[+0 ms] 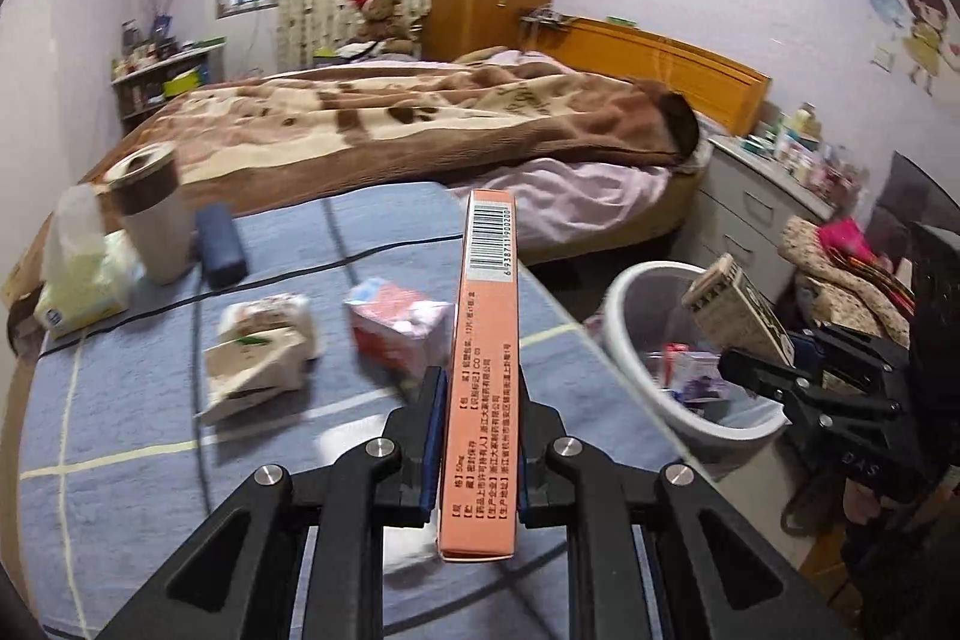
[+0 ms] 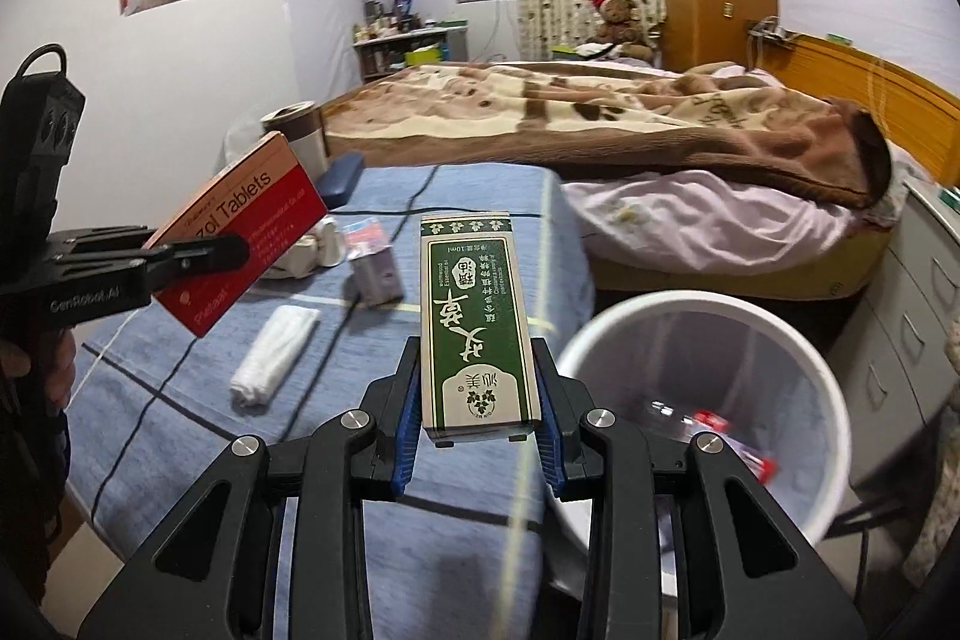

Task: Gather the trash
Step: 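Carry medicine box and green carton over the bin and open both tools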

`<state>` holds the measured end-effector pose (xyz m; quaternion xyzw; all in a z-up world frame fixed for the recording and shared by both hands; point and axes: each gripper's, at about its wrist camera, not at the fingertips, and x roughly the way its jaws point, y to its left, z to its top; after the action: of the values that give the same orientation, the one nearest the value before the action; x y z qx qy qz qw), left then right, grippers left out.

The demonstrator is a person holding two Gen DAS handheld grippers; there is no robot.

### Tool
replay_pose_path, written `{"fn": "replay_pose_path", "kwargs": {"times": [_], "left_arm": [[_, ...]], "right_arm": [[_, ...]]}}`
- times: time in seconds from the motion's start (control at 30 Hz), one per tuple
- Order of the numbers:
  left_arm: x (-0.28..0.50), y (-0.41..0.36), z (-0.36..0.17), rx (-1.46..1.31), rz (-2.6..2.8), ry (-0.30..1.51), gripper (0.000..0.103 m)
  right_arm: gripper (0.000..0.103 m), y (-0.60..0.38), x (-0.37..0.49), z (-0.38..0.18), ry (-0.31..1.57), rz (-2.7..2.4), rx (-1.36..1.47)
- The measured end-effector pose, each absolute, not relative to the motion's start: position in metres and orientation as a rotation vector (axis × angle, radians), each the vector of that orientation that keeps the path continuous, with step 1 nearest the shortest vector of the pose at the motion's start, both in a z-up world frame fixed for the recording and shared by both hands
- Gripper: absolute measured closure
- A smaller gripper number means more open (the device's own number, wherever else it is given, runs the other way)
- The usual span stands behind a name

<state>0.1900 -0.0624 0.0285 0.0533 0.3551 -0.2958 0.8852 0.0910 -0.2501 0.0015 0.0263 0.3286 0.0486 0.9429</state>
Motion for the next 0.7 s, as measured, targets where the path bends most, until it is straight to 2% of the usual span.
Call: {"fn": "replay_pose_path", "kwargs": {"times": [0.7], "left_arm": [[0.136,-0.193,0.028,0.163,-0.773,0.721,0.085]], "right_arm": [[0.069,-0.331,0.056,0.006,0.640,-0.109,0.111]]}}
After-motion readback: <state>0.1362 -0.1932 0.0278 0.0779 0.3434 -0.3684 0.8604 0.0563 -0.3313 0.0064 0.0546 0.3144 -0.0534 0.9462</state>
